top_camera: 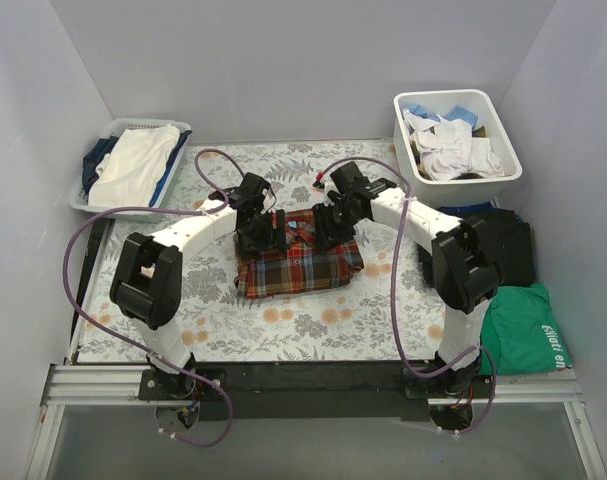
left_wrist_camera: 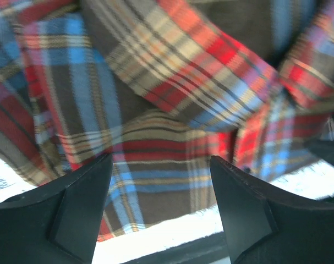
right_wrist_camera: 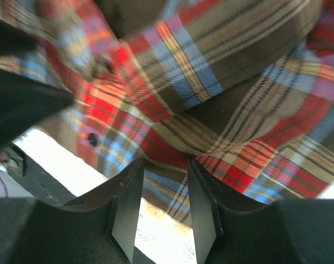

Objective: Fold and stack the long sleeve shirts
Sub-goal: Fold the shirt, then neatly place the folded shirt to the corner

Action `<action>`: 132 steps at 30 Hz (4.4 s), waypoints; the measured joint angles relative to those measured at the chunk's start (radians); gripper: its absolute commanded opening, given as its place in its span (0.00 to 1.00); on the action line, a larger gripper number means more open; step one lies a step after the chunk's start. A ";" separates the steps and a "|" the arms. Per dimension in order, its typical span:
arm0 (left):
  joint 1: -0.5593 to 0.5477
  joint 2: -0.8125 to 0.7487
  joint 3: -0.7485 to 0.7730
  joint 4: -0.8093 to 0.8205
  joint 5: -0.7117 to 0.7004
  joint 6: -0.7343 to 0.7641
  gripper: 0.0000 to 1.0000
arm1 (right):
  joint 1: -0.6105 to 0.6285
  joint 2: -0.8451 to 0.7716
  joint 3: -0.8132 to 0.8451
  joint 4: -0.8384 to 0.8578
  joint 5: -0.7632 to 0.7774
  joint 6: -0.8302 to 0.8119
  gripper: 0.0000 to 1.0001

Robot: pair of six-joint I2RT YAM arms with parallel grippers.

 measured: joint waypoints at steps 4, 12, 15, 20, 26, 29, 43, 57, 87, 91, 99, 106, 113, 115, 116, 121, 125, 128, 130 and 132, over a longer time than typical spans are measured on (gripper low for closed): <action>0.000 0.032 -0.003 -0.004 -0.068 -0.011 0.72 | 0.009 0.056 -0.047 0.000 -0.003 -0.010 0.45; 0.000 0.071 -0.043 -0.005 -0.138 -0.033 0.72 | -0.006 0.093 -0.085 0.008 -0.013 0.006 0.44; 0.000 0.076 -0.043 -0.005 -0.143 -0.034 0.73 | -0.006 0.090 -0.085 0.007 -0.005 0.010 0.44; 0.000 0.062 -0.004 -0.042 -0.169 -0.025 0.75 | -0.014 0.033 -0.085 0.004 0.033 0.013 0.45; 0.003 -0.004 0.068 -0.058 -0.206 -0.021 0.89 | -0.084 -0.085 -0.101 0.011 0.054 0.015 0.81; 0.015 -0.052 0.069 -0.059 -0.219 -0.025 0.91 | -0.132 -0.129 -0.145 0.022 0.051 0.008 0.99; 0.309 -0.106 -0.125 0.038 -0.047 -0.091 0.91 | -0.267 0.010 -0.259 0.229 -0.208 -0.023 0.99; 0.341 -0.048 -0.177 0.062 0.053 -0.112 0.91 | -0.265 0.133 -0.259 0.465 -0.535 0.045 0.95; 0.391 -0.067 0.100 -0.062 0.042 -0.090 0.91 | -0.217 0.040 -0.221 0.087 -0.191 -0.105 0.01; 0.391 -0.069 0.131 -0.075 0.035 -0.084 0.91 | -0.282 -0.068 -0.208 -0.090 -0.023 -0.175 0.01; 0.391 -0.053 0.162 -0.077 0.037 -0.078 0.91 | -0.471 -0.282 -0.139 -0.286 0.192 -0.227 0.01; 0.391 -0.044 0.170 -0.081 0.036 -0.069 0.91 | -0.623 -0.414 -0.099 -0.365 0.311 -0.229 0.01; 0.391 -0.035 0.172 -0.080 0.037 -0.066 0.91 | -0.717 -0.564 -0.132 -0.398 0.419 -0.223 0.01; 0.391 -0.034 0.172 -0.081 0.037 -0.066 0.91 | -0.730 -0.585 -0.132 -0.401 0.453 -0.220 0.01; 0.391 -0.034 0.172 -0.081 0.038 -0.066 0.91 | -0.737 -0.593 -0.132 -0.402 0.473 -0.214 0.01; 0.391 -0.034 0.172 -0.080 0.044 -0.065 0.91 | -0.792 -0.582 -0.132 -0.404 0.549 -0.181 0.01; 0.391 -0.034 0.172 -0.079 0.050 -0.065 0.91 | -0.859 -0.507 -0.117 -0.405 0.605 -0.145 0.01; 0.391 -0.034 0.172 -0.079 0.051 -0.064 0.91 | -0.905 -0.428 -0.066 -0.406 0.653 -0.117 0.01; 0.391 -0.031 0.174 -0.080 0.051 -0.061 0.91 | -0.926 -0.386 -0.029 -0.402 0.673 -0.105 0.01; 0.391 -0.022 0.179 -0.082 0.050 -0.059 0.91 | -0.942 -0.354 -0.001 -0.388 0.688 -0.097 0.01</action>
